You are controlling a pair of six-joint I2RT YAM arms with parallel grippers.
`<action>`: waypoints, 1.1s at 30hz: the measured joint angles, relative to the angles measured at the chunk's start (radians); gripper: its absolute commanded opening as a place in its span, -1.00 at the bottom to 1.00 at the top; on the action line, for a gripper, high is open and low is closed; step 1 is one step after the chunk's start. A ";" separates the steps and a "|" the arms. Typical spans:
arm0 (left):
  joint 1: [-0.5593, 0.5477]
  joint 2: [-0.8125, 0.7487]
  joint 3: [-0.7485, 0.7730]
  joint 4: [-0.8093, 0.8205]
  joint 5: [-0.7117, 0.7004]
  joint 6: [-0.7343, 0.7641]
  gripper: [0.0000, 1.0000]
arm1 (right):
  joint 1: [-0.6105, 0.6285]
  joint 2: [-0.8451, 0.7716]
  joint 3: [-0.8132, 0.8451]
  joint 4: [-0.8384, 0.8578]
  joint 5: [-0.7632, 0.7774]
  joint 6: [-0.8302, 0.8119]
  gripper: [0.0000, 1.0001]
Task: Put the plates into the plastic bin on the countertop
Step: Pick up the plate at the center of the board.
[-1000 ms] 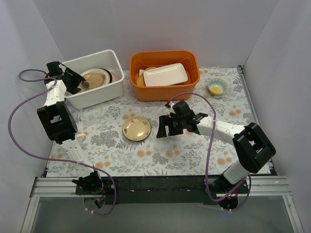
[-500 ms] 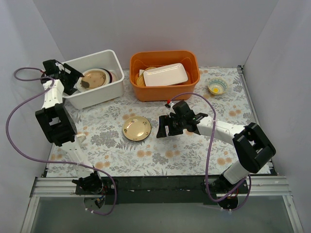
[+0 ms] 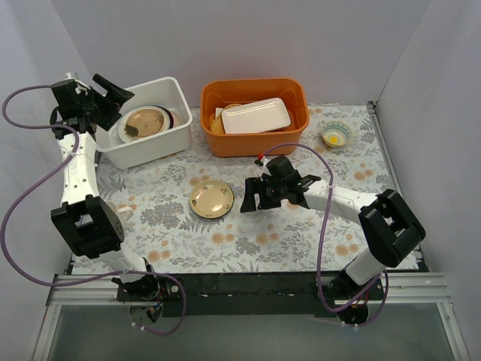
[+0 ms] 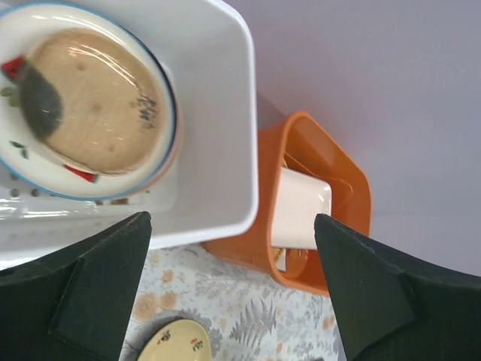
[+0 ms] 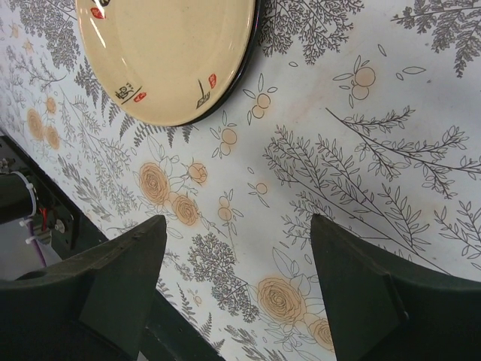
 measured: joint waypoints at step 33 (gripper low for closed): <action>-0.401 -0.496 -0.869 -0.059 -0.071 -0.018 0.13 | 0.000 0.065 -0.003 0.066 -0.054 0.049 0.60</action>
